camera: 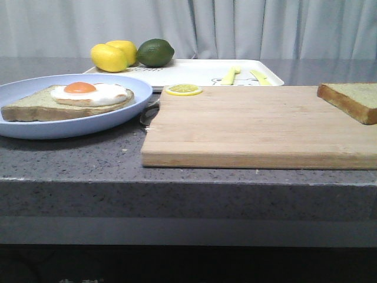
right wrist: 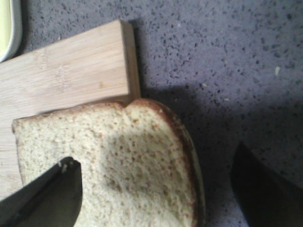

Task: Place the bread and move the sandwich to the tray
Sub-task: 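Lift the bread slice and carry it over the egg toast on the plate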

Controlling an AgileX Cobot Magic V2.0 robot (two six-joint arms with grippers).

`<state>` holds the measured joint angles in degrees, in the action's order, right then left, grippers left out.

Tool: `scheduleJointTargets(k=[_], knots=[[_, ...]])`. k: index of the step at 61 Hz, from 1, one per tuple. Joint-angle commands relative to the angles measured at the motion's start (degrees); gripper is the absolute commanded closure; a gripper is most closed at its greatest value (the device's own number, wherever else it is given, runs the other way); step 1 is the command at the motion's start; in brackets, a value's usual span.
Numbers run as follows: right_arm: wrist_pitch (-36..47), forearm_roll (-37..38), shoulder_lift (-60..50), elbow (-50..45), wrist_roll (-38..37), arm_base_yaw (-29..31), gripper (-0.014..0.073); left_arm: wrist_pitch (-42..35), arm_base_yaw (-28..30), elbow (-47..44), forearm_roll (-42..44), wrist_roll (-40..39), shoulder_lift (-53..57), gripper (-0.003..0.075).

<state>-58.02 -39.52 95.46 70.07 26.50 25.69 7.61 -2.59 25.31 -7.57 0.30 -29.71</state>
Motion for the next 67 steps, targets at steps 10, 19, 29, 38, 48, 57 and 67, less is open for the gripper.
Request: scheduleJointTargets(k=[10, 19, 29, 38, 48, 57, 67], knots=[[-2.06, -2.99, -0.55, 1.96, 1.40, -0.41, -0.0049, -5.01, -0.42, 1.83, -0.56, -0.30, -0.52, 0.0049], [-2.75, -3.06, -0.49, 1.96, 1.40, -1.56, -0.0027, -5.01, -0.42, 1.83, -0.56, -0.30, -0.52, 0.0049], [-4.85, -3.28, -0.49, 1.96, 1.40, -1.71, 0.0253, -5.01, -0.42, 1.83, -0.56, -0.30, -0.52, 0.0049], [-5.87, -4.59, -0.93, 2.09, 1.40, -1.71, 0.0624, -5.01, -0.42, 1.83, -0.56, -0.30, -0.52, 0.0049], [-5.45, -6.10, -4.04, 2.26, 1.30, -1.71, 0.0652, -5.01, -0.42, 1.83, -0.56, -0.30, -0.52, 0.0049], [-5.50, -12.15, -8.97, 2.26, 1.30, -1.71, 0.0652, -5.01, -0.42, 1.83, -0.56, -0.30, -0.52, 0.0049], [-7.88, -27.60, -13.78, 2.26, 1.35, -3.66, 0.0652, -5.01, -0.42, 1.83, -0.56, -0.30, -0.52, 0.0049]])
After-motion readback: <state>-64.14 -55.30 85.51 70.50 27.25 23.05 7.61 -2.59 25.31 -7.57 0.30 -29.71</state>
